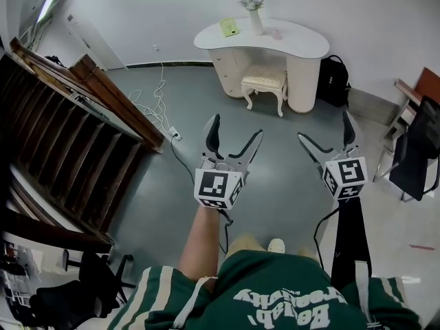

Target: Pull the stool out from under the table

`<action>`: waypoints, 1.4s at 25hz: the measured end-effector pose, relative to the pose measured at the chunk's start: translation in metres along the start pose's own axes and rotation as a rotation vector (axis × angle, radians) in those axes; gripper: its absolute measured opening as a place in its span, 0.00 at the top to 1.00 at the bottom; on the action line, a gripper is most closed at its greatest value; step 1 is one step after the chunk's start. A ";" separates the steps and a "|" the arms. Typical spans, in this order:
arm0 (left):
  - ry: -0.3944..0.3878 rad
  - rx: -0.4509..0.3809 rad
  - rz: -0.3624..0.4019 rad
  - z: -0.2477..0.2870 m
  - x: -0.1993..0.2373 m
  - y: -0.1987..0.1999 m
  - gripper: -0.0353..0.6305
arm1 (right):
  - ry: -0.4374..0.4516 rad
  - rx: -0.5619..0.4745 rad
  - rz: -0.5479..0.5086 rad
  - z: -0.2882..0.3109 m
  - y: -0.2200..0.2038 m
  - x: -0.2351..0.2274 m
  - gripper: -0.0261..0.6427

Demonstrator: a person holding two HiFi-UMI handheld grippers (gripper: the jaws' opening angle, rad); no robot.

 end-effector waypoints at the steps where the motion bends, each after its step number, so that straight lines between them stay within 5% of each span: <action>1: -0.004 0.009 -0.003 0.000 0.000 -0.002 0.29 | 0.014 0.002 0.003 0.001 -0.001 0.002 0.07; 8: 0.030 -0.008 0.070 -0.001 0.017 0.003 0.29 | 0.040 0.011 -0.024 0.016 0.000 0.012 0.07; 17: 0.111 0.047 0.004 0.037 0.060 -0.032 0.29 | -0.004 0.055 -0.030 0.054 -0.017 -0.009 0.07; 35: 0.081 0.100 -0.019 0.172 0.158 -0.095 0.29 | -0.033 0.104 -0.018 0.218 -0.041 -0.056 0.08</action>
Point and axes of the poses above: the fingertips, and each gripper's own axes: z forward along the fingers, x to its left, y out of its top, the point moved 3 cm from there along -z, backward along the fingers, and after that the axes turned 6 degrees about y, right-handed, at the moved point
